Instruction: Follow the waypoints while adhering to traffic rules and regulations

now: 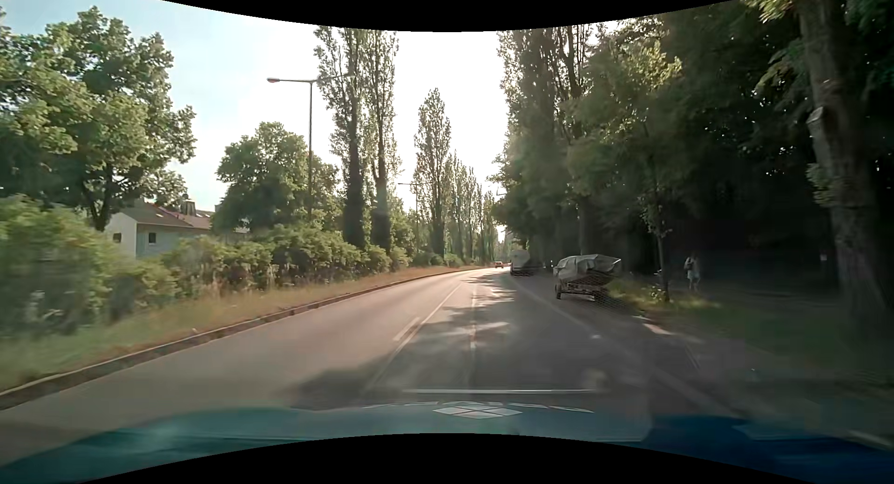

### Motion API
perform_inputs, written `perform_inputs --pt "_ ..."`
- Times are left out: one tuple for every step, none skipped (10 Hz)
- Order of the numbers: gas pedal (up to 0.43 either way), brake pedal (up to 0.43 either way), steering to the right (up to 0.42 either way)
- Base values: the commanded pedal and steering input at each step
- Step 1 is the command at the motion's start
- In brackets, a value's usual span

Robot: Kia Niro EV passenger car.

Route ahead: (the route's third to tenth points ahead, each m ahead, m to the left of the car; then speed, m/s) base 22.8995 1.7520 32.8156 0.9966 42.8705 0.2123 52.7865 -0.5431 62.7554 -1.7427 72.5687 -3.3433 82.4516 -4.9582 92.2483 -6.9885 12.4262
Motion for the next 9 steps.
perform_inputs --pt "0.189 0.0 0.007" --pt "0.189 0.0 0.008" --pt "0.189 0.0 0.009" --pt "0.189 0.0 0.009" --pt "0.189 0.0 0.009" --pt "0.189 0.0 0.009" --pt "0.189 0.0 0.009" --pt "0.189 0.0 0.009" --pt "0.189 0.0 0.009"
